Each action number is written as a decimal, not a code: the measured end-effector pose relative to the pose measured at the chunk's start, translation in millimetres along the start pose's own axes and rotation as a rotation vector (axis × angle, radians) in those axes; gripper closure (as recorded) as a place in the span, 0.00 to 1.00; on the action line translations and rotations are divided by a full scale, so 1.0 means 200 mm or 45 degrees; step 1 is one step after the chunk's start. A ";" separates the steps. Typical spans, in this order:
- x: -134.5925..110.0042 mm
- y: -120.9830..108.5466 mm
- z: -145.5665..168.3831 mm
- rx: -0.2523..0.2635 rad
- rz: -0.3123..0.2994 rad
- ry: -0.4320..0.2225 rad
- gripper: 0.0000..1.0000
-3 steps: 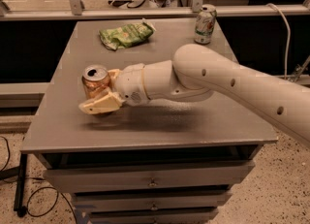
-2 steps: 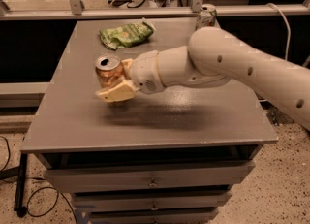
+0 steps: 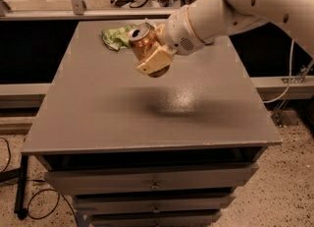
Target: Knock orange can over
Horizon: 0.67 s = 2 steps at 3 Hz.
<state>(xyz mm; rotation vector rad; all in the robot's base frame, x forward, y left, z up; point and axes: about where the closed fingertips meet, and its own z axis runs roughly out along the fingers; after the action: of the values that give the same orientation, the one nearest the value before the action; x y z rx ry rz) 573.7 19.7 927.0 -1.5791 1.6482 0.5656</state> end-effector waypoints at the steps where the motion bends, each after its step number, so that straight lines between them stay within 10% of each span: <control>1: 0.13 0.00 -0.05 -0.077 -0.069 0.298 1.00; 2: 0.31 0.08 -0.02 -0.218 -0.181 0.611 1.00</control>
Offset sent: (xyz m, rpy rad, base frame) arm -0.0098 -0.0919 -0.0842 -0.9458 0.0702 0.2165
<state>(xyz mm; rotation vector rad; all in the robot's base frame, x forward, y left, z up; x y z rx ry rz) 561.0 -19.7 878.7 -2.0583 1.8453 0.2687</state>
